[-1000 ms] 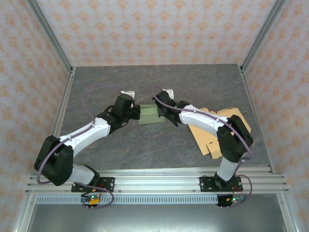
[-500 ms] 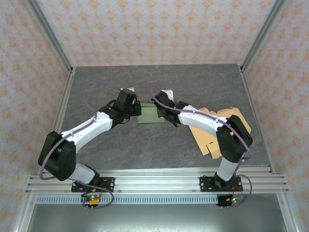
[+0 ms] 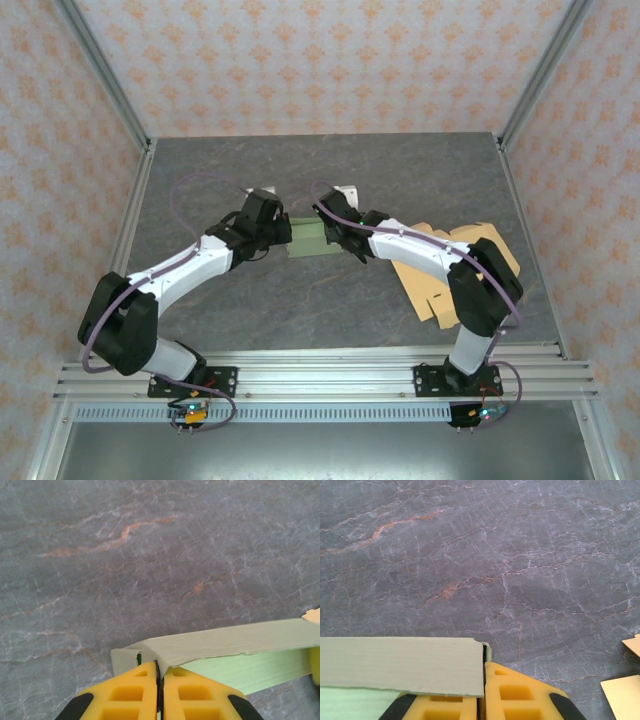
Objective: Fold the paper box
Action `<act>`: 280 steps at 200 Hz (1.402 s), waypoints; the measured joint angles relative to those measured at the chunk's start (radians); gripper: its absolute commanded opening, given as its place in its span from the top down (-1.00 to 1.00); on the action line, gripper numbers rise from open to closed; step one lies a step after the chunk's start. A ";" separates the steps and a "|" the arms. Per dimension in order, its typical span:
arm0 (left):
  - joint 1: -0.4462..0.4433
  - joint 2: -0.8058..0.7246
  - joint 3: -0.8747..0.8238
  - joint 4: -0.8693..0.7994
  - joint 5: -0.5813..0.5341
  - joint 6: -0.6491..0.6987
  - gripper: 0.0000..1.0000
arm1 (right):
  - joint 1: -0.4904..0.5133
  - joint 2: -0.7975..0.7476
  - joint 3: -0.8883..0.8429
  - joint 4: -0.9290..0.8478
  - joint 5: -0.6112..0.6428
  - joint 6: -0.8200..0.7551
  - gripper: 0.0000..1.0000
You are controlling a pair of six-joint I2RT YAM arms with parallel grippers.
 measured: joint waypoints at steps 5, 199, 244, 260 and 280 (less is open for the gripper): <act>-0.002 -0.006 -0.013 0.013 0.000 0.000 0.82 | 0.002 0.000 -0.003 0.004 0.000 0.000 0.77; -0.100 -0.001 -0.120 0.179 -0.199 0.132 0.81 | 0.002 -0.245 -0.265 0.096 -0.163 0.051 0.00; -0.110 0.007 -0.120 0.195 -0.216 0.132 0.81 | -0.026 -0.326 -0.274 0.051 -0.269 0.292 -0.45; -0.113 0.009 -0.120 0.197 -0.222 0.132 0.80 | -0.032 -0.340 -0.275 0.050 -0.290 0.438 -0.52; -0.113 0.010 -0.120 0.199 -0.223 0.132 0.80 | -0.041 -0.343 -0.282 0.078 -0.327 0.675 -0.56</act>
